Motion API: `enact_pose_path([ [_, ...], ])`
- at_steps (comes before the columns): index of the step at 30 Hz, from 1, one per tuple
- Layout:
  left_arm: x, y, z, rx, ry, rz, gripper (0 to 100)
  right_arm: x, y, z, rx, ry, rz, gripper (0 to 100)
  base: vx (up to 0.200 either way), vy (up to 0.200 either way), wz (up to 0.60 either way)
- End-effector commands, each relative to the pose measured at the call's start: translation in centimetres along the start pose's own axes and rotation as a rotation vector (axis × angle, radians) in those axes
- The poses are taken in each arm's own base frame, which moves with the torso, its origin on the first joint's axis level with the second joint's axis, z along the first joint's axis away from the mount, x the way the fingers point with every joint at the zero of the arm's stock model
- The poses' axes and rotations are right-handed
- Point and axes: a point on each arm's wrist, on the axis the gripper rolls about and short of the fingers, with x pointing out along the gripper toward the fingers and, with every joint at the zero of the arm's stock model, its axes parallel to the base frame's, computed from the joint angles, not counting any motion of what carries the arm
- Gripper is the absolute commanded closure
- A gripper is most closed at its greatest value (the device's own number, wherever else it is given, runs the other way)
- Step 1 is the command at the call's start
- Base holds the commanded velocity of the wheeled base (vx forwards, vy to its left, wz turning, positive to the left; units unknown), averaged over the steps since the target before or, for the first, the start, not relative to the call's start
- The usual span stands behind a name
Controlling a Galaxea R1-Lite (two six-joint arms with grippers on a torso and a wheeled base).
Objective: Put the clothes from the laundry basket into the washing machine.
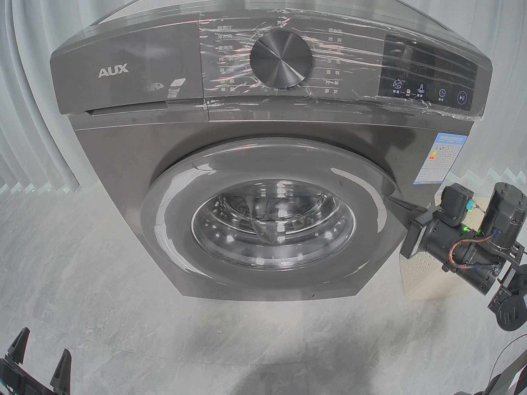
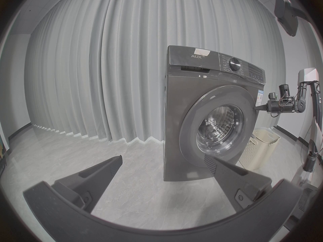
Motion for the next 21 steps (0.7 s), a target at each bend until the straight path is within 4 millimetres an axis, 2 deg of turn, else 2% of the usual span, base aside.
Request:
enact_pose_path([
  [1,0.0,0.0,-0.5,-0.001,0.001,0.001,0,-2.6,1.3,-1.2,-0.001,0.069,0.122,0,0.000,0.000,0.00],
  [2,0.0,0.0,-0.5,-0.001,-0.001,-0.001,0,-3.7,1.5,-1.5,-0.002,0.080,0.143,0,0.000,0.000,0.00],
  [13,0.0,0.0,-0.5,-0.004,-0.001,0.001,0,-6.6,1.1,-0.8,-0.005,0.027,0.123,0,0.000,0.000,0.00],
  [15,0.0,0.0,-0.5,-0.013,-0.001,0.002,0,-9.0,0.0,-0.7,-0.041,-0.011,0.050,0,0.000,0.000,0.00],
  [17,0.0,0.0,-0.5,-0.013,-0.001,0.002,0,-10.4,-0.6,-0.7,-0.050,-0.031,0.010,0,0.000,0.000,0.00],
  [19,0.0,0.0,-0.5,-0.007,-0.001,0.001,0,-12.7,-1.3,-1.0,-0.059,-0.060,-0.050,0,0.000,0.000,0.00],
  [21,0.0,0.0,-0.5,-0.007,-0.001,0.001,0,-12.7,-1.3,-1.0,-0.059,-0.060,-0.050,0,0.000,0.000,0.00],
])
